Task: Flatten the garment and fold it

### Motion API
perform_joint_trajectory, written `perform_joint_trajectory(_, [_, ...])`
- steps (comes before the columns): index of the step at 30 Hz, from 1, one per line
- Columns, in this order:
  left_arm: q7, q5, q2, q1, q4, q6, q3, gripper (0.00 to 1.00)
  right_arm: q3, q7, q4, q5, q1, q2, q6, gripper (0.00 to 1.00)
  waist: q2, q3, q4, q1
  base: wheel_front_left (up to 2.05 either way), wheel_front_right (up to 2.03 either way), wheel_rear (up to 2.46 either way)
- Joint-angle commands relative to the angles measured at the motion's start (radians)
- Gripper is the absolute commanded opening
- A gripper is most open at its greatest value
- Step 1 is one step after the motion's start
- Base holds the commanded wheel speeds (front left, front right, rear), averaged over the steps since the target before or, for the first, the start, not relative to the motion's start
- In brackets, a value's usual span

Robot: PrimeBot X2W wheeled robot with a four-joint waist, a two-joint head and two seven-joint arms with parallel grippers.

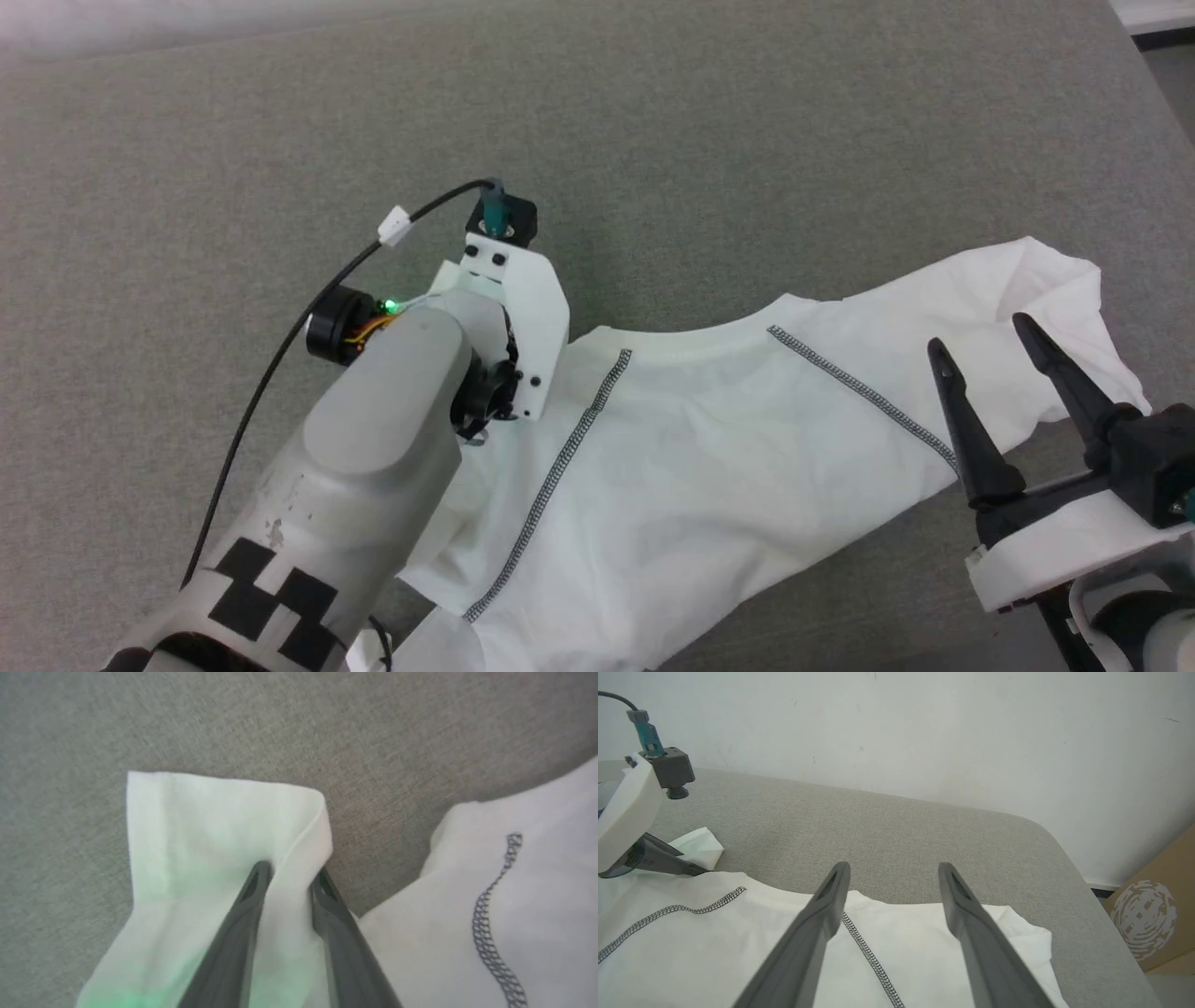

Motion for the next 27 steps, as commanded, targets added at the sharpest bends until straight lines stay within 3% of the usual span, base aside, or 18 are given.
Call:
perform_joint_trajectory(1, [0.032,-0.001,0.014,0.037,0.046,-0.008,-0.018,0.0,-0.002,-0.005,0.002,-0.006,-0.012,0.004,-0.002,1.0,0.0,0.005,-0.003,0.0001,0.0,0.0,0.0])
perform_joint_trajectory(4, [0.014,0.002,0.019,0.031,0.042,-0.009,-0.02,0.0,-0.017,-0.004,0.002,-0.007,-0.005,0.009,-0.002,1.0,0.0,0.003,0.012,0.0001,0.0,0.0,0.0])
perform_joint_trajectory(8, [-0.092,0.017,0.063,0.032,-0.017,0.016,0.007,0.0,-0.03,0.001,0.006,-0.006,0.008,0.017,-0.002,1.0,0.0,-0.016,0.037,0.0001,0.0,0.0,0.0])
perform_joint_trajectory(11, [-0.155,0.017,0.119,0.06,-0.094,0.056,0.048,0.0,-0.048,0.009,0.005,-0.006,0.022,0.02,-0.002,1.0,0.0,-0.036,0.065,0.0001,0.0,0.0,0.0])
perform_joint_trajectory(15, [-0.201,0.023,0.238,0.14,-0.219,0.103,0.101,0.0,-0.055,0.023,0.001,-0.001,0.036,0.028,-0.002,1.0,0.0,-0.057,0.094,0.0001,0.0,0.0,0.0])
perform_joint_trajectory(22, [-0.215,-0.003,0.449,0.365,-0.356,0.238,0.238,0.0,-0.058,0.037,0.004,0.005,0.042,0.026,-0.002,1.0,0.0,-0.079,0.112,0.0001,0.0,0.0,0.0])
perform_joint_trajectory(24, [-0.218,-0.026,0.481,0.44,-0.37,0.282,0.282,0.0,-0.056,0.039,0.006,0.006,0.043,0.024,-0.002,1.0,0.0,-0.084,0.112,0.0001,0.0,0.0,0.0])
perform_joint_trajectory(27, [-0.241,-0.076,0.486,0.544,-0.383,0.321,0.337,0.0,-0.051,0.042,0.006,0.009,0.044,0.021,-0.002,1.0,0.0,-0.092,0.113,0.0001,0.0,0.0,0.0])
